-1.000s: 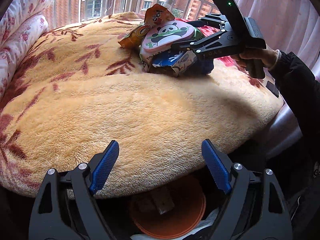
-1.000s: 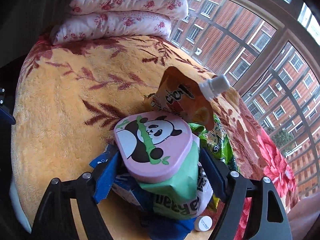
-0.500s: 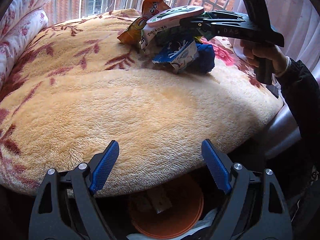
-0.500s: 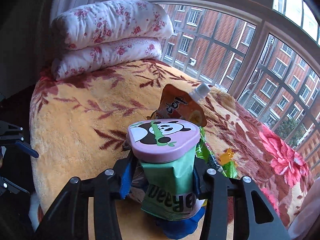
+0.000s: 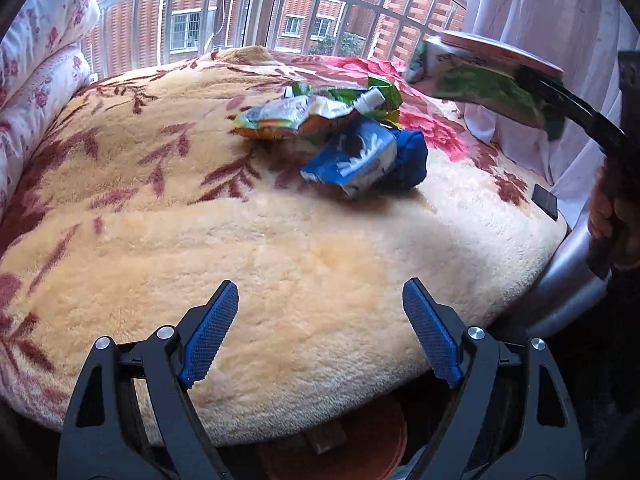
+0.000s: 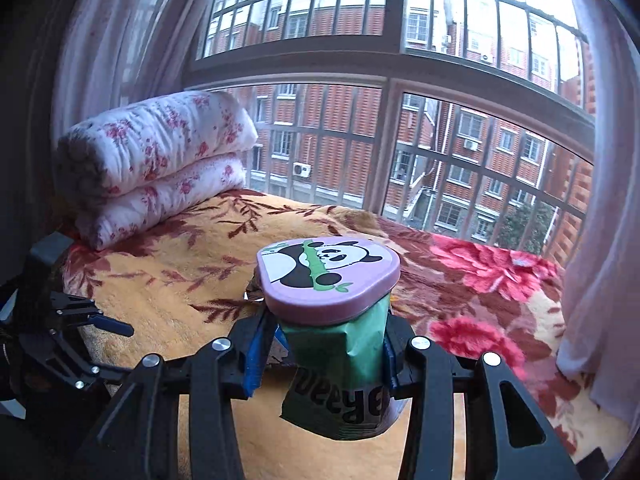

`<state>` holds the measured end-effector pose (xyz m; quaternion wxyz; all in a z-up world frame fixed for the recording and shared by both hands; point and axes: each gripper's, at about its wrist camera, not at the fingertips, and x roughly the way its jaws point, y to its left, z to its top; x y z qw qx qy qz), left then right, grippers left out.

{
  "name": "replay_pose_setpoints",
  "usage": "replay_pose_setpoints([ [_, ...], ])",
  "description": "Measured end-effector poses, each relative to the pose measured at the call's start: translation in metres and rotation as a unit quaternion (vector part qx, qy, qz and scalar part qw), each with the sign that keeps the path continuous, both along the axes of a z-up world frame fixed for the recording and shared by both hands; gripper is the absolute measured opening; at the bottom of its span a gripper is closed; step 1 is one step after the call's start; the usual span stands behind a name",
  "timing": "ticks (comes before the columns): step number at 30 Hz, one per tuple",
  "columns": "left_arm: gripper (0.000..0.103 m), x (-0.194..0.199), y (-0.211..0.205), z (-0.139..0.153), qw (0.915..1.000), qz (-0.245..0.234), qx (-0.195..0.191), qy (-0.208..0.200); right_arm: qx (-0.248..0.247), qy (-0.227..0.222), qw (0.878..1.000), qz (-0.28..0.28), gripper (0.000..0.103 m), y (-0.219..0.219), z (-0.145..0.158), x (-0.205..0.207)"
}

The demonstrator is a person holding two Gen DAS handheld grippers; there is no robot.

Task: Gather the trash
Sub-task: 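Grasp the white drink pouch with the left tool while right holds the panda pouch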

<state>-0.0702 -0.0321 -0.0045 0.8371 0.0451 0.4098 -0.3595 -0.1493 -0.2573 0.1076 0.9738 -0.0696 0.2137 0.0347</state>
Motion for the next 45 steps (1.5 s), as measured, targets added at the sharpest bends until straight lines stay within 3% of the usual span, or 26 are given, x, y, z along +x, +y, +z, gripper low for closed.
replay_pose_setpoints([
  [4, 0.082, 0.022, -0.016, 0.005, 0.9998, 0.0, 0.012, -0.017, 0.029, -0.004, 0.999, -0.04, 0.044, -0.016, -0.008, -0.032],
  [10, 0.082, 0.063, -0.033, 0.008, 0.9996, -0.002, -0.022, 0.015, 0.067, 0.001, 0.995, -0.077, 0.045, -0.031, -0.026, -0.061],
  [12, 0.082, 0.072, -0.038, 0.01, 0.9998, -0.001, -0.014, -0.017, 0.08, 0.007, 0.993, -0.081, 0.045, -0.033, -0.033, -0.066],
  [14, 0.082, 0.077, -0.046, 0.009, 0.9965, -0.021, 0.032, -0.074, 0.097, 0.01, 0.992, -0.081, 0.045, -0.036, -0.037, -0.067],
  [18, 0.082, 0.089, -0.058, -0.005, 0.98, -0.074, 0.114, -0.145, 0.115, 0.012, 0.99, -0.081, 0.045, -0.037, -0.045, -0.068],
  [25, 0.082, 0.115, -0.075, -0.014, 0.9544, -0.159, 0.147, -0.206, 0.134, 0.016, 0.987, -0.091, 0.045, -0.035, -0.055, -0.057],
  [28, 0.082, 0.119, -0.085, -0.02, 0.9348, -0.205, 0.159, -0.242, 0.142, 0.016, 0.985, -0.1, 0.045, -0.038, -0.057, -0.052],
  [34, 0.082, 0.12, -0.107, -0.035, 0.8853, -0.27, 0.183, -0.331, 0.149, 0.018, 0.982, -0.116, 0.045, -0.045, -0.06, -0.044],
  [36, 0.082, 0.121, -0.115, -0.037, 0.8738, -0.281, 0.183, -0.352, 0.15, 0.024, 0.981, -0.118, 0.045, -0.046, -0.063, -0.041],
  [37, 0.074, 0.123, -0.119, -0.037, 0.8724, -0.287, 0.179, -0.353, 0.151, 0.025, 0.981, -0.119, 0.045, -0.047, -0.064, -0.04],
  [39, 0.053, 0.13, -0.128, -0.037, 0.8805, -0.289, 0.179, -0.33, 0.151, 0.027, 0.981, -0.122, 0.045, -0.048, -0.067, -0.04],
  [43, 0.049, 0.131, -0.129, -0.034, 0.8927, -0.267, 0.169, -0.321, 0.147, 0.025, 0.981, -0.123, 0.045, -0.047, -0.069, -0.042],
  [45, 0.049, 0.129, -0.122, -0.028, 0.9044, -0.254, 0.157, -0.305, 0.148, 0.023, 0.981, -0.119, 0.045, -0.046, -0.069, -0.043],
])
